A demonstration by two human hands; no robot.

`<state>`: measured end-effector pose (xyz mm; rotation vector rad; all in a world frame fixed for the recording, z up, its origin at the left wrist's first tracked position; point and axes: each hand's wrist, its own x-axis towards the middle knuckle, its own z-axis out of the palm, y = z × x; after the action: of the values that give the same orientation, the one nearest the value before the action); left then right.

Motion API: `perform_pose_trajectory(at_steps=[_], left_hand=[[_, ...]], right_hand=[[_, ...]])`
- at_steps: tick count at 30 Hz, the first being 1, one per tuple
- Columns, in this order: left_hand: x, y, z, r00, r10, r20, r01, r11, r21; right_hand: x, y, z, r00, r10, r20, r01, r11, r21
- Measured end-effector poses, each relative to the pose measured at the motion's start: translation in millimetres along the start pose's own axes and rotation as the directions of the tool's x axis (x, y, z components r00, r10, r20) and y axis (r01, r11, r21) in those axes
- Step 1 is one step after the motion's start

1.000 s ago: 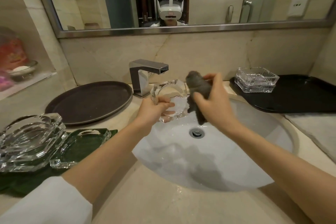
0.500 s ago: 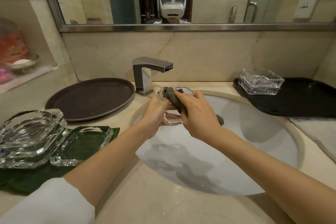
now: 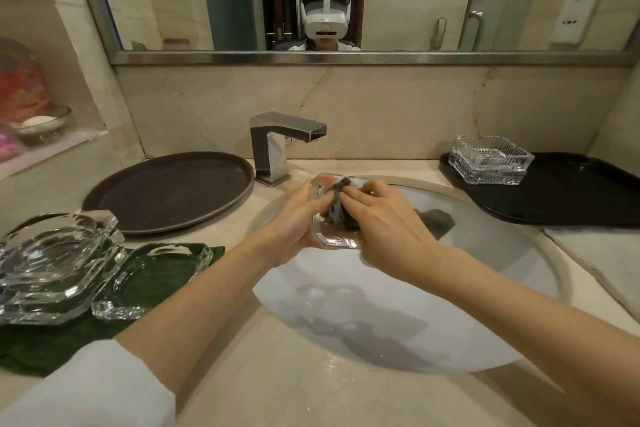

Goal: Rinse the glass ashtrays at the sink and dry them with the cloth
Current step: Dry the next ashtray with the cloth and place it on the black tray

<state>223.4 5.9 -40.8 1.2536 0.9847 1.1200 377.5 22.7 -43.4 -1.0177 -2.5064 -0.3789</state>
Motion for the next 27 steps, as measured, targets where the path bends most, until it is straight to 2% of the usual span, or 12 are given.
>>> perform_pose_trajectory(at_steps=[3, 5, 8, 10, 12, 14, 17, 19, 21, 24, 26, 27], left_hand=[[2, -2, -3, 0.997, 0.012, -0.076, -0.013, 1.000, -0.012], [6, -4, -4, 0.986, 0.023, -0.163, -0.015, 0.999, 0.048], [6, -7, -3, 0.974, 0.062, -0.217, -0.022, 0.983, 0.183], [5, -9, -3, 0.977, 0.071, -0.203, -0.039, 0.987, 0.158], [4, -7, -4, 0.978, 0.080, -0.194, -0.057, 0.991, 0.122], [5, -5, -3, 0.983, 0.072, -0.171, -0.050, 0.990, 0.130], [4, -3, -2, 0.992, 0.030, -0.123, -0.011, 0.988, 0.151], [4, -2, -6, 0.995, -0.002, -0.101, 0.018, 0.987, 0.162], [3, -1, -9, 0.997, -0.023, -0.072, 0.034, 0.988, 0.151], [1, -2, -5, 0.999, -0.047, -0.003, 0.047, 0.984, 0.173], [0, -3, 1, 0.999, -0.044, 0.025, 0.039, 0.979, 0.201], [1, -2, 3, 0.999, -0.034, 0.027, 0.027, 0.975, 0.220]], right_hand=[[3, -10, -2, 0.999, -0.028, -0.027, 0.032, 0.986, 0.162], [2, -10, -4, 0.997, -0.069, 0.016, 0.063, 0.967, 0.247], [-2, -7, -5, 0.987, -0.122, 0.104, 0.093, 0.964, 0.250], [-9, 1, -9, 0.977, -0.178, 0.119, 0.142, 0.955, 0.262], [-14, 13, -12, 0.966, -0.237, 0.102, 0.216, 0.959, 0.184], [-14, 24, -15, 0.953, -0.283, 0.107, 0.285, 0.959, 0.002], [-5, 36, -19, 0.936, -0.335, 0.109, 0.352, 0.898, -0.264], [-2, 42, -18, 0.932, -0.360, 0.048, 0.354, 0.871, -0.341], [-1, 47, -17, 0.935, -0.353, -0.046, 0.316, 0.883, -0.347], [1, 44, -13, 0.963, -0.204, -0.174, 0.172, 0.968, -0.184], [8, 32, -12, 0.993, -0.031, -0.113, 0.036, 0.999, 0.039], [11, 25, -10, 0.999, 0.031, -0.034, -0.025, 0.988, 0.150]])
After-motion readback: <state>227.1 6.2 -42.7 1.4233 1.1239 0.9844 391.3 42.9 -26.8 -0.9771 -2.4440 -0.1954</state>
